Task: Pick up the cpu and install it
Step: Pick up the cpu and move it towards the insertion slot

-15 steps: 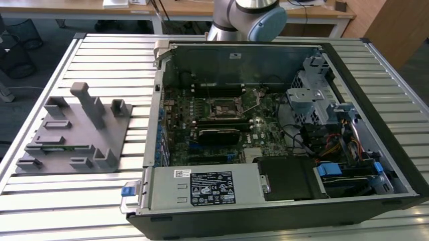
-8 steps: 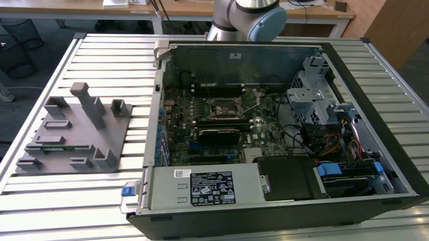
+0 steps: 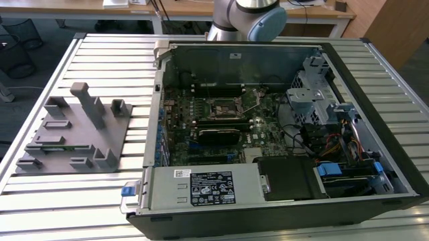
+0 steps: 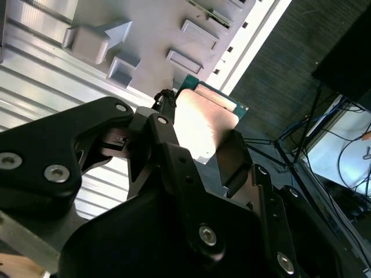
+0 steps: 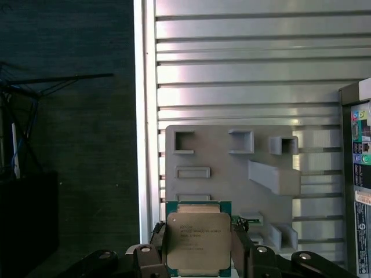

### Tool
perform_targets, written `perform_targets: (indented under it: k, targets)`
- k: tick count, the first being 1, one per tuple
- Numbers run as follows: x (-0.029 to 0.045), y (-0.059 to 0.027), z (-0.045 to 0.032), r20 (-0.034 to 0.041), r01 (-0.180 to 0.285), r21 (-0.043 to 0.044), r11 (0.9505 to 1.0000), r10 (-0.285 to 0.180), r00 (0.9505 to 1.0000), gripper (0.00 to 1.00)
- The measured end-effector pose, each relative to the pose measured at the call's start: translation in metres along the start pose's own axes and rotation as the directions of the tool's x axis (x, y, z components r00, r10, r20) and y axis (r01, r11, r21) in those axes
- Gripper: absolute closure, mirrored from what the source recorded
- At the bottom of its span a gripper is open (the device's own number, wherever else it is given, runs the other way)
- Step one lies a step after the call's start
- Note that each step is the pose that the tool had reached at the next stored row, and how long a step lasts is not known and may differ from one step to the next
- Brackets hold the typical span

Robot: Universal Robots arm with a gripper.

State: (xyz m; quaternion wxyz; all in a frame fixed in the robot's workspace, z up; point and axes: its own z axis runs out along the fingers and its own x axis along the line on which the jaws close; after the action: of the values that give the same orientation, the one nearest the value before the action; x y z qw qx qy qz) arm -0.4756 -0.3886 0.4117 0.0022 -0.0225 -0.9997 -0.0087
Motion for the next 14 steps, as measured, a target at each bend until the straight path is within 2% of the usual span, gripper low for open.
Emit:
perform_targets:
  k: [14]
  targets:
    - [-0.0102, 0.0004, 0.0000, 0.0001, 0.000, 0.0000, 1.0000, 0.000, 1.0000, 0.47]
